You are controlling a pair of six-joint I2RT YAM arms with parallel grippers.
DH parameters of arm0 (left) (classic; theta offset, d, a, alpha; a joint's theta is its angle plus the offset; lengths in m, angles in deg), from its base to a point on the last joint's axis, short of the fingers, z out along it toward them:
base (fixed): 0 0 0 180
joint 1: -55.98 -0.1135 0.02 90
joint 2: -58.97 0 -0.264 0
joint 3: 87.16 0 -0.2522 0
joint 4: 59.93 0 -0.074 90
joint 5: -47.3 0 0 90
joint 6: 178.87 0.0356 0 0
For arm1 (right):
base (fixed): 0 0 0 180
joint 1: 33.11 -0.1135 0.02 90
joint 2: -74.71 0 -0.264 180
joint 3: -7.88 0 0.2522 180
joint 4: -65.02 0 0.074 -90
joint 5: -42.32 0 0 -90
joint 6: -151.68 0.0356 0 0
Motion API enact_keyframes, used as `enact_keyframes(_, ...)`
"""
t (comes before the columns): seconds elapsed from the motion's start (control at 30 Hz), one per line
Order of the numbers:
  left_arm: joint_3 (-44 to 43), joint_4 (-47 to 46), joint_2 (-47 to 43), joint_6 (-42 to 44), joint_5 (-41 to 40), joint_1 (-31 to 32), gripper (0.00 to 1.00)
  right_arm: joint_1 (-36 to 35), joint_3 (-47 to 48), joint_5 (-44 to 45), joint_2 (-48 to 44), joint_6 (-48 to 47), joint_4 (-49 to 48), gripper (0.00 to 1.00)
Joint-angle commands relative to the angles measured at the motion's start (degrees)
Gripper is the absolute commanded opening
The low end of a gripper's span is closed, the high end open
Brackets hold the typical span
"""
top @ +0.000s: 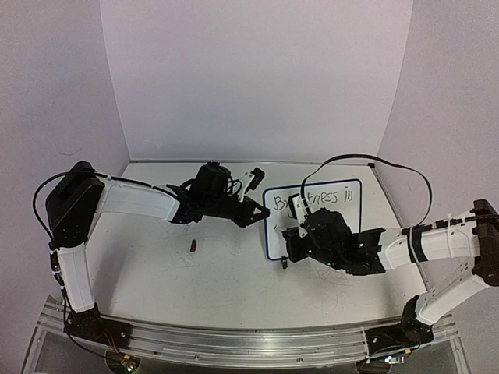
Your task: Write a sentence on the whiteboard
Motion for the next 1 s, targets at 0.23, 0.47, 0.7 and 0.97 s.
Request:
enact_keyframes(0.23, 1.22, 7.78, -0.19, 4.06, -6.73, -0.23, 0.0, 0.27, 0.69, 1.36, 0.6, 1.33, -0.83, 0.0)
enact_keyframes(0.47, 0.88, 7.75, 0.1, 4.14, -6.75, -0.23, 0.0, 0.32, -0.36, 0.28, 0.05, 1.99, -0.53, 0.0)
enact_keyframes(0.7, 0.95, 7.75, -0.08, 4.14, -6.68, -0.22, 0.0, 0.25, -1.1, -0.12, -0.62, 2.37, 0.14, 0.0)
enact_keyframes(0.97, 0.89, 7.75, 0.09, 4.17, -6.68, -0.24, 0.0, 0.3, -1.87, 0.4, -1.88, 2.45, 1.99, 0.0)
